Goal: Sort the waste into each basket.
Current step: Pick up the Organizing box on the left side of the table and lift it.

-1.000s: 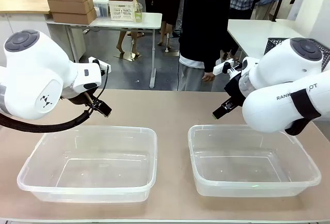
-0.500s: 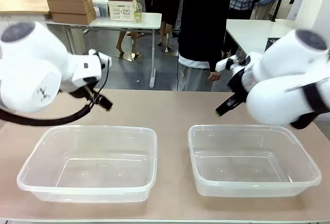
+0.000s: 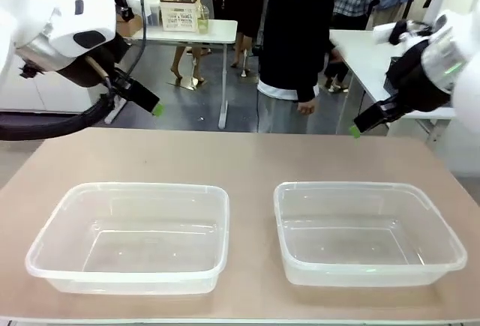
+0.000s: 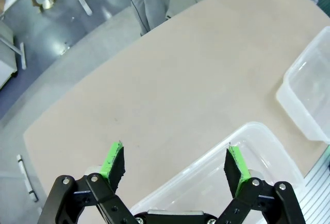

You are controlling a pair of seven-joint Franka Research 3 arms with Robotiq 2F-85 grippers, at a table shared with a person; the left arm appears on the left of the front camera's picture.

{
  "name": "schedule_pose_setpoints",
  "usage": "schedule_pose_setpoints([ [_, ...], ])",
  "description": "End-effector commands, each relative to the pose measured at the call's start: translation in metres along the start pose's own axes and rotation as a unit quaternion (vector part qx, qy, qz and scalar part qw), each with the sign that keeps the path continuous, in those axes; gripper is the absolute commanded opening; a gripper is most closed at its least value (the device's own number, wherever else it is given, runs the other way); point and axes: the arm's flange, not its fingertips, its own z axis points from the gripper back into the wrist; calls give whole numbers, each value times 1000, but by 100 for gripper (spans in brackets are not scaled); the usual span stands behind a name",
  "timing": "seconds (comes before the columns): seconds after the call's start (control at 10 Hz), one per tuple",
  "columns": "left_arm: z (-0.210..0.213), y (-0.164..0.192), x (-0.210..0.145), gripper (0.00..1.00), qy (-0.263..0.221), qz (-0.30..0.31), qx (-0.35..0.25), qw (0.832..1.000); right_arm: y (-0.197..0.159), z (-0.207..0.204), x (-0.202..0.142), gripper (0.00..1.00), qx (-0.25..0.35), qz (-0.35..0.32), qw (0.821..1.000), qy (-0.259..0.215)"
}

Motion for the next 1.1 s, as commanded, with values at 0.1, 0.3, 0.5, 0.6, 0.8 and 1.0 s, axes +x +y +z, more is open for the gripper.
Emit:
schedule_pose_setpoints([
  [0.1,-2,13,-2,100,3,48,-184,982,-9,18,-2,100,131,-38,990,-38],
  [0.3,42,74,-21,100,-78,212,-454,862,-58,61,-29,100,334,-235,910,-69],
  [0.5,65,123,-52,100,-116,438,-423,785,-127,93,-94,100,462,-382,771,-214],
  [0.6,80,137,-69,100,-175,462,-439,751,-151,95,-120,100,471,-437,732,-226],
  [0.8,96,159,-103,100,-253,529,-383,714,-184,84,-153,100,417,-523,706,-233],
  [1.0,93,146,-75,100,-151,274,-420,852,-163,121,-108,100,403,-294,854,-150],
])
